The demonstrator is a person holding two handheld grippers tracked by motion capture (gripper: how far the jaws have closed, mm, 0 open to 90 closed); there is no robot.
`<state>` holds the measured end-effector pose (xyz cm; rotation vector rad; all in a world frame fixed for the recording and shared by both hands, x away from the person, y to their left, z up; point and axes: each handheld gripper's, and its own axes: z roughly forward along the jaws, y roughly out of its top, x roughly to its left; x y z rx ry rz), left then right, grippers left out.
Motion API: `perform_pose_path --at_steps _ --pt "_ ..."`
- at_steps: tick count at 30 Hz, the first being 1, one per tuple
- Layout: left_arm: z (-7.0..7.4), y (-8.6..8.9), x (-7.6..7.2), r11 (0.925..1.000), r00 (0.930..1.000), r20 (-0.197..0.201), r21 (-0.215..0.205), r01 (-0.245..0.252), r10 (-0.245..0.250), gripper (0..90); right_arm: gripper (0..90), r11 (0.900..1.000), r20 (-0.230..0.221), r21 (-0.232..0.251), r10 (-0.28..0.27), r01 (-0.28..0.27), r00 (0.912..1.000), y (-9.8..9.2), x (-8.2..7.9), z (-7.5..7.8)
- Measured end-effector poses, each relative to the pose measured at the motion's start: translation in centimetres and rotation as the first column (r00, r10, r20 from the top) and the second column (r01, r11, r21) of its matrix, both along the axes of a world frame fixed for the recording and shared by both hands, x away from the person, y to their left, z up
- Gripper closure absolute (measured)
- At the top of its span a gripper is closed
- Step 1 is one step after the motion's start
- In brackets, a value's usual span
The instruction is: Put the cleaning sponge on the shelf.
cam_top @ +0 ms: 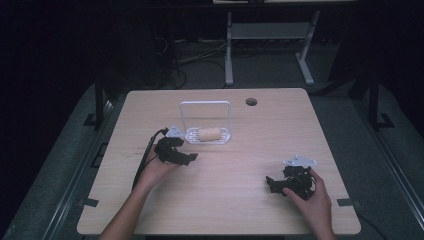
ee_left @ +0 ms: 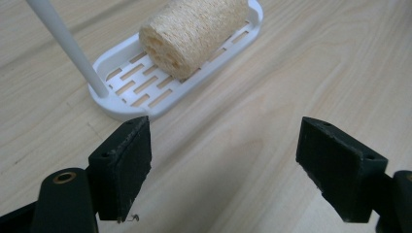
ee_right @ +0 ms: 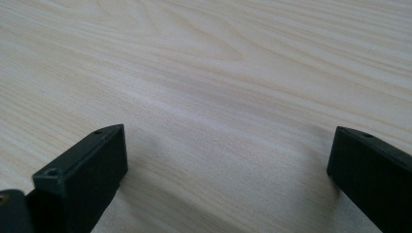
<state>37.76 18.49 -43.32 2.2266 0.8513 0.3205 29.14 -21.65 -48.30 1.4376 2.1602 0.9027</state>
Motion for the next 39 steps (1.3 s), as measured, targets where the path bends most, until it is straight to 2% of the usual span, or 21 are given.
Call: perform_pose_path --at_steps 5,11,14,29,39 --pt "0.1 0.7 -1.0 0.9999 0.9995 0.028 -0.006 -0.015 0.015 14.7 0.5 1.0 0.0 0.0 0.0 0.0 1.0 0.0 0.0 0.0" --pt "0.2 1.6 -2.1 0.9999 0.9992 0.037 -0.011 -0.01 0.01 13.6 0.6 1.0 0.0 0.0 0.0 0.0 1.0 0.0 0.0 0.0" --pt "0.2 1.9 -2.8 0.9998 0.9988 0.044 0.0 -0.02 0.02 13.7 0.5 1.0 0.0 0.0 0.0 0.0 1.0 0.0 0.0 0.0" --pt "-0.7 4.6 -5.8 0.9989 0.9979 0.045 -0.009 -0.047 0.047 13.6 0.6 1.0 0.0 0.0 0.0 0.0 1.0 0.0 0.0 0.0" --pt "-1.5 6.2 -7.9 0.9976 0.9966 0.048 0.017 -0.067 0.066 13.6 0.5 1.0 0.0 0.0 0.001 -0.001 1.0 0.0 0.0 0.0"
